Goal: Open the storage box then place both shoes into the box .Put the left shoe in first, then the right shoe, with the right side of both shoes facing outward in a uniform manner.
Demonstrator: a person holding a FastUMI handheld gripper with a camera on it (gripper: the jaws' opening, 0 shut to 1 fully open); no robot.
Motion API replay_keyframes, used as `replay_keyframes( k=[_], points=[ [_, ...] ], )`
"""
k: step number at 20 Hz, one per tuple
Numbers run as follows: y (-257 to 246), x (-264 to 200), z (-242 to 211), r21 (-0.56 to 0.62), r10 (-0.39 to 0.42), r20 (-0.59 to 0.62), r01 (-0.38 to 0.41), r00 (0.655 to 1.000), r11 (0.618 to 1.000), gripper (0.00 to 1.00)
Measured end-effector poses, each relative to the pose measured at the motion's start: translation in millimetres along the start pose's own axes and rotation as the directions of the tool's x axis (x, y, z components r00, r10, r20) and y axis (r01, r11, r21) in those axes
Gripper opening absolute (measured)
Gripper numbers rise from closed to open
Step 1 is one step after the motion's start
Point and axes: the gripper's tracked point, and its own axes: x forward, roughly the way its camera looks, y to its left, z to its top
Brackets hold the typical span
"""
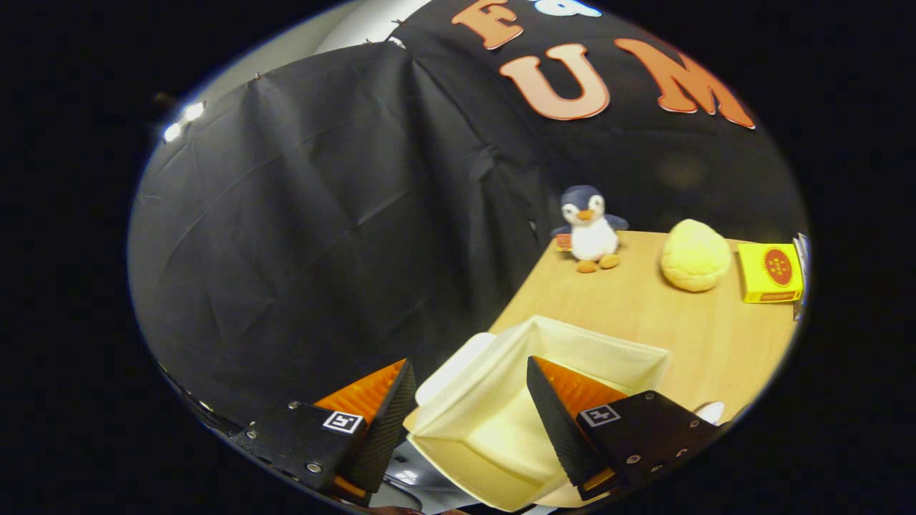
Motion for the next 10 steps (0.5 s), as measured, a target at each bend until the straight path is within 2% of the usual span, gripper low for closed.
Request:
replay_keyframes(
  k=[5,10],
  points=[
    [-112.8,-42.0,-41.9,0.018,-0.243,0.014,0.243,0.970,0.970,0.94],
    [-214.7,-83.9,-125.9,0.023,-0.455,-0.086,0.458,0.887,0.889,0.90]
  ],
)
